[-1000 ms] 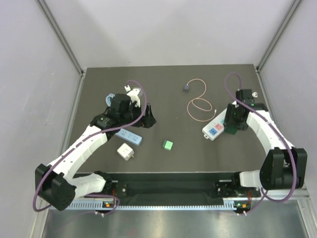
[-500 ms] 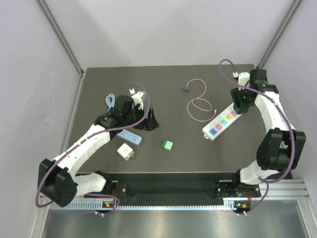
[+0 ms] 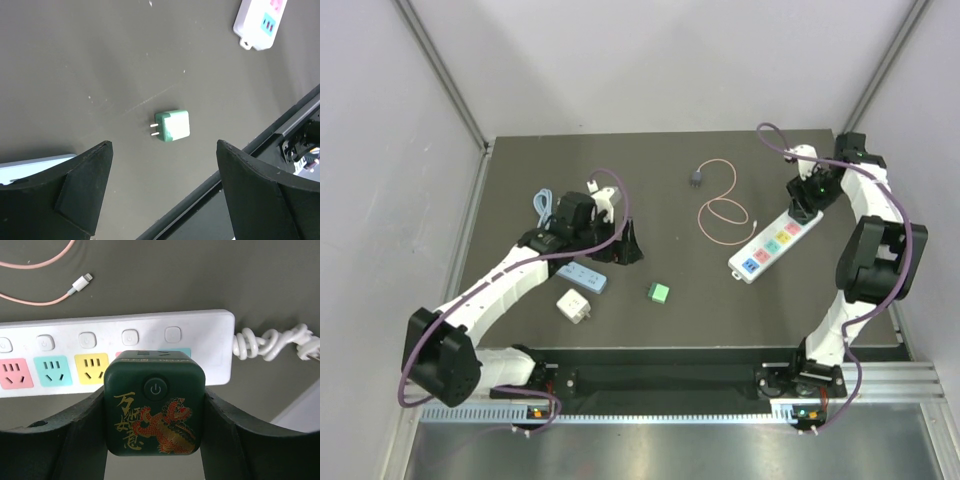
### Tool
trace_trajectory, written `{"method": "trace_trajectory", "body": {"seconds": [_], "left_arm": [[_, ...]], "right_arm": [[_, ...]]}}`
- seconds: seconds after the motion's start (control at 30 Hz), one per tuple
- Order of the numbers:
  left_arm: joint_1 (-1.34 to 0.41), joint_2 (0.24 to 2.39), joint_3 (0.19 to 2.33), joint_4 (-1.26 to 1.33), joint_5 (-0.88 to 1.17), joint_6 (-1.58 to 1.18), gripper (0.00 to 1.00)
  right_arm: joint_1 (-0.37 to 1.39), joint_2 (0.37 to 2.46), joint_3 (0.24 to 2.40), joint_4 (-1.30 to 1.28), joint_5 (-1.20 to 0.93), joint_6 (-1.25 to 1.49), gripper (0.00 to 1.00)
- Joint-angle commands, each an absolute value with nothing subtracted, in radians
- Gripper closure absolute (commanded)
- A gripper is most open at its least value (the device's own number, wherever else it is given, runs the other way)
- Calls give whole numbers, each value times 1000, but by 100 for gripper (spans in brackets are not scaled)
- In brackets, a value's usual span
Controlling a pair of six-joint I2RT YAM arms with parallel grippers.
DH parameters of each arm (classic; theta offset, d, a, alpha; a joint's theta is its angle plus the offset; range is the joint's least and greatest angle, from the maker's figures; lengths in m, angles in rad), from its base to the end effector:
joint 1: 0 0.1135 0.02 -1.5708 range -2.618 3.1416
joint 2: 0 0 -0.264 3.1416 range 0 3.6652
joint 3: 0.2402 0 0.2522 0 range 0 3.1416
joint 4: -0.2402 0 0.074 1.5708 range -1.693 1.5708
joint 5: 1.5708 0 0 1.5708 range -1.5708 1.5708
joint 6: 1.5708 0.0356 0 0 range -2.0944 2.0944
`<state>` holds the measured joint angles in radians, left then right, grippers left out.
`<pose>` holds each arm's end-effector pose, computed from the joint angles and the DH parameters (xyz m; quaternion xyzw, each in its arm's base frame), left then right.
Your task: Insert the plug
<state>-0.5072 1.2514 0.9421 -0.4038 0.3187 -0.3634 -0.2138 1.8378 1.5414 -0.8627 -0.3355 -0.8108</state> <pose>0.2308 -0.1410 0.2762 0.1303 0.8909 -0.3040 0.3114 0.3783 -0.0701 0.2554 -0.3164 0.9124 0.0437 0.2558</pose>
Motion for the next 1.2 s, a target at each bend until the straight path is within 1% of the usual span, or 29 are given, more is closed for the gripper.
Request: {"method": "trace_trajectory", "body": {"seconds": [0.0, 0.1, 0.23, 0.43, 0.7, 0.9, 1.17], "left_arm": [[-512, 1282, 974, -356, 362, -348, 11], [-512, 1292, 982, -362, 357, -342, 11], [-512, 1292, 979, -368, 356, -339, 11], [-512, 1286, 980, -368, 365, -339, 11], [-511, 1275, 974, -365, 370, -342, 11], [-512, 1261, 969, -371, 357, -337, 11], [-511, 1266, 973, -371, 362, -336, 11]], "right_arm": [[-236, 1851, 1601, -873, -451, -923, 100], [-259, 1885, 1641, -902, -463, -946, 100], [-302, 1878, 1599, -876, -509, -989, 100], [-307, 1928, 1630, -890, -568, -1029, 100], [-311, 1950, 1597, -871, -578, -1063, 100], [-313, 1979, 1583, -856, -548, -1089, 100], [-331, 1959, 1510, -764, -532, -1083, 100]]}}
